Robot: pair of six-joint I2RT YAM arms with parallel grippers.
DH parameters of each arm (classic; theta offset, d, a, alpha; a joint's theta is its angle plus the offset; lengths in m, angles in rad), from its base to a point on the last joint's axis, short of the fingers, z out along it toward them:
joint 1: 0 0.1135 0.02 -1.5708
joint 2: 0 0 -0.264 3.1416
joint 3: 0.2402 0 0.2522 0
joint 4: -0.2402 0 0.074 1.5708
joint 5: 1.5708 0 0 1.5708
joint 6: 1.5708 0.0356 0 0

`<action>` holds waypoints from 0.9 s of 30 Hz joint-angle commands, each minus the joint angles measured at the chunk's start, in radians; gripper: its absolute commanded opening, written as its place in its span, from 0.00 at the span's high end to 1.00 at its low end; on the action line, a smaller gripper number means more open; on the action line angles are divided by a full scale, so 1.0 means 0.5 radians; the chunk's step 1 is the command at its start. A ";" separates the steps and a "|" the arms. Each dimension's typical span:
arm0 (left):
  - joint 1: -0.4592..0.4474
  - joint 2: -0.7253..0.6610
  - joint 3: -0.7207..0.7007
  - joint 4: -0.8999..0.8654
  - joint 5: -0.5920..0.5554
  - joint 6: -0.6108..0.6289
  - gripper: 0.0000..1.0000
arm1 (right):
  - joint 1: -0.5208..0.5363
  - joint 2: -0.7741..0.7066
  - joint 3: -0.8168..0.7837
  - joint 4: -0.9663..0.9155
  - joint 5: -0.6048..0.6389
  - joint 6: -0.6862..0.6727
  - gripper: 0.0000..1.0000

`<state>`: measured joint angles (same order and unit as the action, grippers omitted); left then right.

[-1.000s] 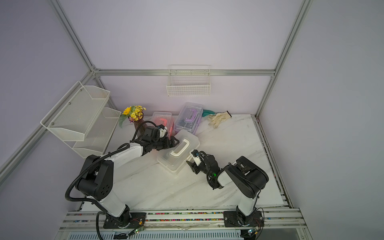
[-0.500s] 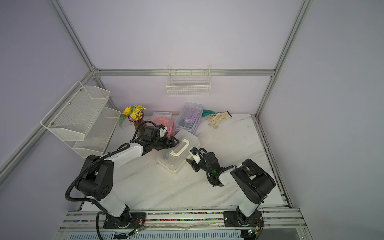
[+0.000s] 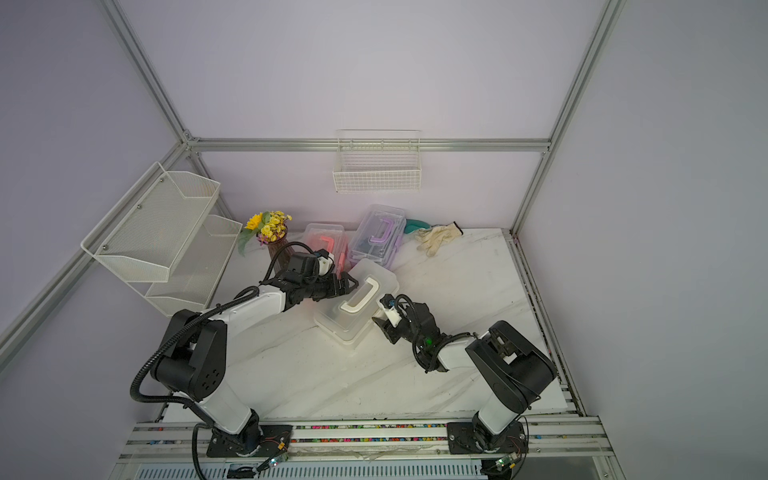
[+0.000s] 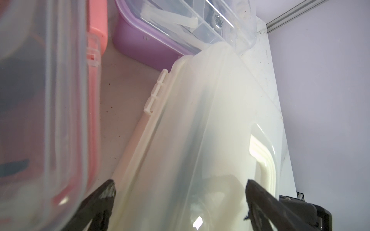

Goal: Close toolboxes
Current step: Fasten the toolbox latch on the toolbox.

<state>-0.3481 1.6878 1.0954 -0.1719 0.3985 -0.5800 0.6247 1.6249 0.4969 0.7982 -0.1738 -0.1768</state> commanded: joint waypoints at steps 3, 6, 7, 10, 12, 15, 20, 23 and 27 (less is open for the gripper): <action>-0.037 0.027 -0.065 -0.054 0.170 0.009 0.00 | 0.002 -0.074 0.038 0.109 0.047 -0.029 0.59; -0.037 0.015 -0.072 -0.053 0.160 0.011 0.00 | 0.002 -0.119 0.016 0.058 0.044 -0.033 0.59; -0.037 0.017 -0.072 -0.055 0.160 0.013 0.00 | 0.004 -0.139 0.011 0.036 0.045 -0.033 0.59; -0.037 0.024 -0.067 -0.051 0.164 0.016 0.00 | 0.004 -0.209 -0.022 -0.029 0.066 -0.033 0.59; -0.037 0.029 -0.061 -0.054 0.163 0.015 0.00 | 0.002 -0.251 -0.045 -0.064 0.086 -0.031 0.59; -0.037 0.033 -0.053 -0.051 0.173 0.019 0.00 | 0.003 -0.302 -0.082 -0.045 0.073 0.005 0.59; -0.037 0.045 -0.047 -0.051 0.185 0.011 0.00 | 0.002 -0.225 -0.011 0.008 0.061 -0.002 0.59; -0.040 0.040 -0.052 -0.046 0.188 0.010 0.00 | 0.004 -0.111 0.056 0.070 0.013 0.007 0.59; -0.040 0.034 -0.073 -0.037 0.188 0.000 0.00 | 0.008 0.020 0.130 0.140 -0.042 0.031 0.59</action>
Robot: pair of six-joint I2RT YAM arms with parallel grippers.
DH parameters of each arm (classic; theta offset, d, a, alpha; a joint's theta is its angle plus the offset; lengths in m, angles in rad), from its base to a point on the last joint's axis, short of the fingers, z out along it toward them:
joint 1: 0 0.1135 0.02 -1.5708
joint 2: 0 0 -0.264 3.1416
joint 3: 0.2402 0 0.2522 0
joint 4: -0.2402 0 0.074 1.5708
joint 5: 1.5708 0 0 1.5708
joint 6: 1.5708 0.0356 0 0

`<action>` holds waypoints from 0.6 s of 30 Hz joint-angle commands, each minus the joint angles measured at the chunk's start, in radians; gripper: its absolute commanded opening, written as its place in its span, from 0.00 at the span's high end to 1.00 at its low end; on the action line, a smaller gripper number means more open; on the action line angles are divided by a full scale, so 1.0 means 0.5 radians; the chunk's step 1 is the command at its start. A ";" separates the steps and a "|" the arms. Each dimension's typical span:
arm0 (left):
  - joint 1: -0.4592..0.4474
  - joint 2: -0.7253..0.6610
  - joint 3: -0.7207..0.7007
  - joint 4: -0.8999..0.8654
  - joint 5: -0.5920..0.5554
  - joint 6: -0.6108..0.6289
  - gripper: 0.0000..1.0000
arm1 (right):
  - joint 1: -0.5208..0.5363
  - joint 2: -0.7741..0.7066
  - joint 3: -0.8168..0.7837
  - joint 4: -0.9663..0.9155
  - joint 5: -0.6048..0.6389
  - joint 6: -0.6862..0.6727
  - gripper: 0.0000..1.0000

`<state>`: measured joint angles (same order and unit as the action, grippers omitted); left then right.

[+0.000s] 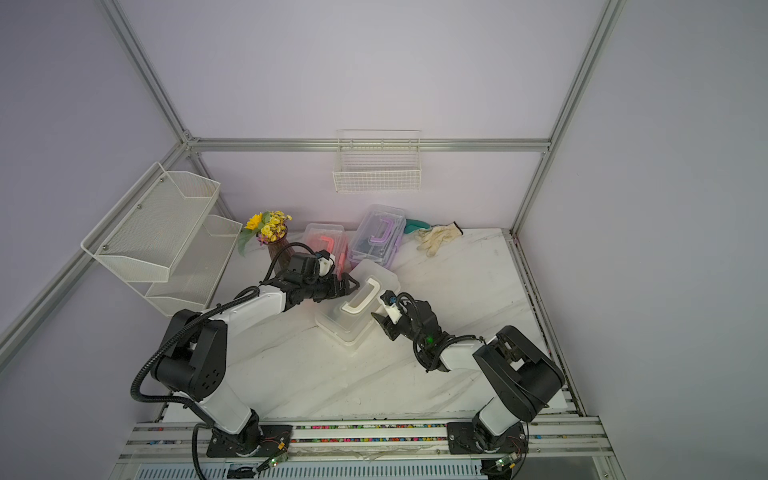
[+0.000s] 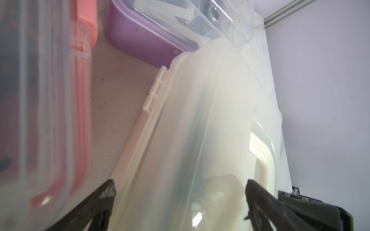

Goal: Close toolboxes
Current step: Fasten the toolbox latch on the toolbox.

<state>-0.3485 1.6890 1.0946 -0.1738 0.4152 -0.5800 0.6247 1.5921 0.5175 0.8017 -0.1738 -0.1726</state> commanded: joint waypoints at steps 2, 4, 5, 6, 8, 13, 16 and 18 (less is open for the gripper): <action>-0.038 0.030 -0.081 -0.031 0.156 -0.005 0.00 | 0.015 0.124 0.112 0.130 -0.066 0.031 0.59; -0.038 0.027 -0.085 -0.026 0.157 -0.006 0.00 | 0.019 0.151 0.122 0.118 -0.070 0.030 0.59; -0.039 0.024 -0.086 -0.026 0.157 -0.007 0.00 | 0.021 0.159 0.119 0.107 -0.067 0.029 0.59; -0.039 0.024 -0.087 -0.026 0.157 -0.008 0.00 | 0.022 0.164 0.111 0.100 -0.066 0.029 0.59; -0.038 0.023 -0.085 -0.019 0.159 -0.009 0.00 | 0.024 0.170 0.100 0.099 -0.060 0.032 0.59; -0.039 0.034 -0.081 -0.017 0.164 -0.012 0.00 | 0.023 0.158 0.086 0.106 -0.038 0.032 0.56; -0.040 0.033 -0.084 -0.017 0.164 -0.017 0.00 | 0.024 0.126 0.101 0.061 -0.025 0.031 0.47; -0.036 0.028 -0.092 -0.016 0.158 -0.018 0.00 | 0.024 0.088 0.110 0.020 -0.021 0.044 0.36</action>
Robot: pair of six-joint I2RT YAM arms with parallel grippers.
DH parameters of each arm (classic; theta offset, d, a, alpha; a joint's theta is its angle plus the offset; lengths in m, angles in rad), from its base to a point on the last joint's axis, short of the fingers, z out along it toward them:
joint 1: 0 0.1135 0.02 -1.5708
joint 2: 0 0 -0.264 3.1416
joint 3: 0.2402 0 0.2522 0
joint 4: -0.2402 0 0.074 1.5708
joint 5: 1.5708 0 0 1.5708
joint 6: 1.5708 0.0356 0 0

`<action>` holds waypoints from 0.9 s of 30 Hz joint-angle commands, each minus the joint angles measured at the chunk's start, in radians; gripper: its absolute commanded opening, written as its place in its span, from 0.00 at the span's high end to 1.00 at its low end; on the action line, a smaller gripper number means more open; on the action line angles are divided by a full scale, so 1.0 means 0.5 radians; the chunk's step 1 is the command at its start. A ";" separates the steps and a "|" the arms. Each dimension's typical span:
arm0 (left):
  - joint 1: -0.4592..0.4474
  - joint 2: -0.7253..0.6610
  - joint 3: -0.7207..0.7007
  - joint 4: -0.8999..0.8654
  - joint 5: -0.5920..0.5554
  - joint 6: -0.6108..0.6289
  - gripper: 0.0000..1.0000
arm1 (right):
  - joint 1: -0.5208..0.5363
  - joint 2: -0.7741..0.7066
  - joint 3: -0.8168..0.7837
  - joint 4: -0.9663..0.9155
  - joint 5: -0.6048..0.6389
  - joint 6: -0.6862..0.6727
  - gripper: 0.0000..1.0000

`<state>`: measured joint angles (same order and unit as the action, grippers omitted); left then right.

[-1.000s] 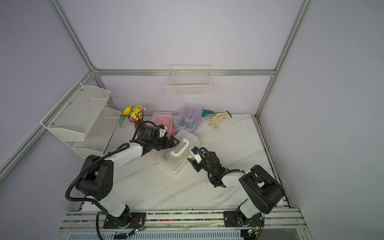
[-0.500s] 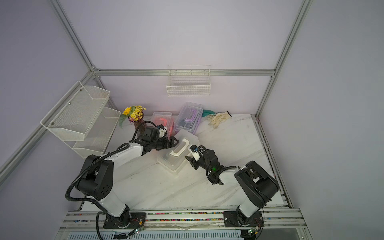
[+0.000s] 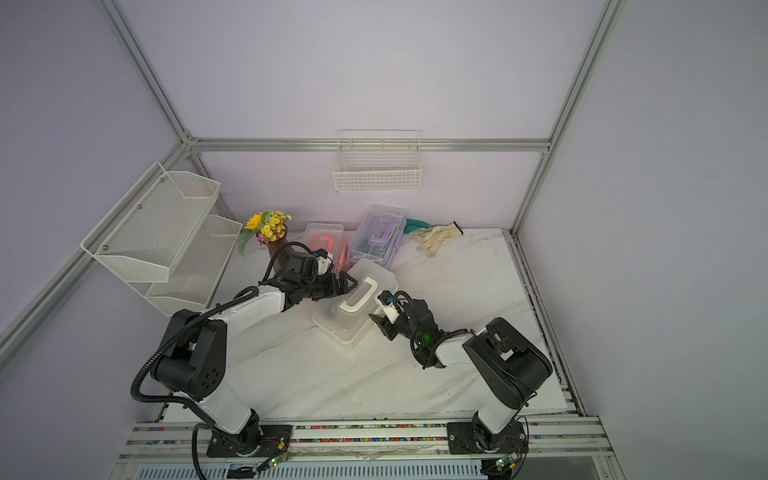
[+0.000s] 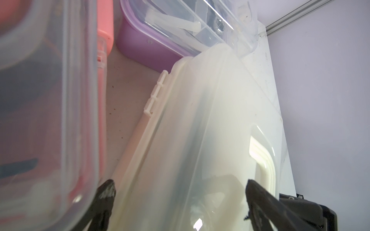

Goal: Close toolboxes
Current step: Fasten the toolbox latch on the toolbox.

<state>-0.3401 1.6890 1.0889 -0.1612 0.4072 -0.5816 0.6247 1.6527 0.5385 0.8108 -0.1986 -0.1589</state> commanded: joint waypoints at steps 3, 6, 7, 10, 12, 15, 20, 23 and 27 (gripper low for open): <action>-0.054 0.023 -0.085 -0.038 0.168 -0.015 0.00 | 0.024 -0.105 0.071 -0.075 0.029 0.039 0.27; -0.054 0.019 -0.083 -0.042 0.161 -0.016 0.00 | 0.024 -0.204 0.052 -0.175 0.035 0.110 0.24; -0.055 0.014 -0.081 -0.041 0.161 -0.017 0.00 | 0.024 -0.243 0.034 -0.195 0.046 0.139 0.24; -0.056 -0.006 -0.083 -0.042 0.155 -0.016 0.00 | 0.024 -0.393 -0.036 -0.258 0.074 0.261 0.23; -0.055 -0.023 -0.083 -0.043 0.152 -0.011 0.00 | 0.026 -0.497 -0.066 -0.343 0.085 0.381 0.24; -0.053 -0.038 -0.092 -0.054 0.151 -0.011 0.00 | 0.021 -0.629 -0.062 -0.561 0.166 0.590 0.31; -0.053 -0.064 -0.129 -0.058 0.155 -0.011 0.00 | 0.016 -0.753 -0.112 -0.780 0.225 0.833 0.44; -0.053 -0.081 -0.147 -0.066 0.146 -0.006 0.00 | 0.012 -0.783 -0.169 -0.829 0.213 0.928 0.48; -0.053 -0.075 -0.148 -0.071 0.148 -0.003 0.00 | 0.002 -0.761 -0.214 -0.857 0.278 0.977 0.50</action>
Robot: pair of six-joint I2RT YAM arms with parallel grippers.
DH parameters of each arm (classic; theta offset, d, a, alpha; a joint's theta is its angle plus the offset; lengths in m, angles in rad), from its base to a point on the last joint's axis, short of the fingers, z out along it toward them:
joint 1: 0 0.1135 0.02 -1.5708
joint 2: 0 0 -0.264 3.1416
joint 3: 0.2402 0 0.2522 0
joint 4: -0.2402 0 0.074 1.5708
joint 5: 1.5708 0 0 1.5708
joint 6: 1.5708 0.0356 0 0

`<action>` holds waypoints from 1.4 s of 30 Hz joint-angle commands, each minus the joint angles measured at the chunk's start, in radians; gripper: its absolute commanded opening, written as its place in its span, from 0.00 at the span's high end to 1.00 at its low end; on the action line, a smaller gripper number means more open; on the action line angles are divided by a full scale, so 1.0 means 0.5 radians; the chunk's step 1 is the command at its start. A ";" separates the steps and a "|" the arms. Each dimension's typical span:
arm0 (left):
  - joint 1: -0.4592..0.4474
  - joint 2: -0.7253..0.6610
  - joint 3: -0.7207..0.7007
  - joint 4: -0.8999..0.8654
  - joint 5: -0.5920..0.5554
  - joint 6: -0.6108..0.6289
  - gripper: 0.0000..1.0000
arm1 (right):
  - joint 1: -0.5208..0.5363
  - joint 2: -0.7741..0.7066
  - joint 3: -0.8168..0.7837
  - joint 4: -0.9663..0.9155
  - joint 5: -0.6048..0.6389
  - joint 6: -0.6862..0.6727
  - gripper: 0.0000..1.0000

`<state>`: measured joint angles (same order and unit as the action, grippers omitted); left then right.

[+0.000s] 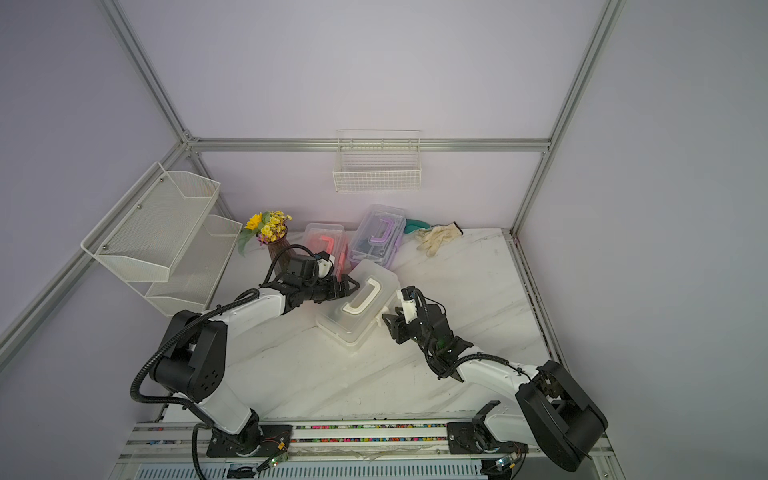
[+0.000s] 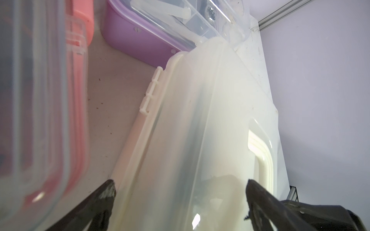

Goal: Close toolboxes
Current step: Fasten the toolbox latch on the toolbox.

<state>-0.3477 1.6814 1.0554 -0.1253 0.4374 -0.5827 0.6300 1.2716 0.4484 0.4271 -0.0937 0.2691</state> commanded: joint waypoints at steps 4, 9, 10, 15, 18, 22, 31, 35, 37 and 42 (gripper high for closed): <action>-0.038 -0.052 -0.074 -0.152 0.090 0.006 0.00 | -0.017 0.105 -0.005 -0.046 0.068 0.098 0.51; -0.038 -0.049 -0.065 -0.165 0.081 0.009 0.00 | -0.017 0.268 0.076 0.040 0.069 0.055 0.51; -0.038 -0.048 -0.067 -0.166 0.079 0.010 0.00 | -0.017 0.297 0.098 0.052 0.075 0.044 0.51; -0.038 -0.034 -0.065 -0.173 0.085 0.014 0.00 | -0.017 0.367 0.175 0.093 0.080 -0.012 0.52; -0.037 -0.037 -0.065 -0.177 0.083 0.025 0.00 | -0.017 0.374 0.202 0.078 0.108 -0.032 0.52; -0.038 -0.035 -0.058 -0.178 0.079 0.025 0.00 | -0.017 0.420 0.224 0.087 0.099 -0.069 0.52; -0.038 -0.037 -0.071 -0.179 0.080 0.018 0.00 | -0.017 0.553 0.286 0.140 0.064 -0.069 0.52; -0.038 -0.031 -0.073 -0.175 0.079 0.012 0.00 | -0.017 0.515 0.285 0.143 0.068 -0.072 0.52; -0.038 -0.025 -0.071 -0.168 0.086 0.009 0.00 | -0.016 0.511 0.287 0.145 0.068 -0.078 0.52; -0.038 -0.023 -0.063 -0.159 0.102 0.000 0.00 | -0.017 0.555 0.304 0.112 0.063 -0.036 0.52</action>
<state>-0.3477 1.6814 1.0554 -0.1261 0.4377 -0.5827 0.6197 1.5166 0.5648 0.4541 -0.0685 0.2405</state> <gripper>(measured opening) 0.999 0.482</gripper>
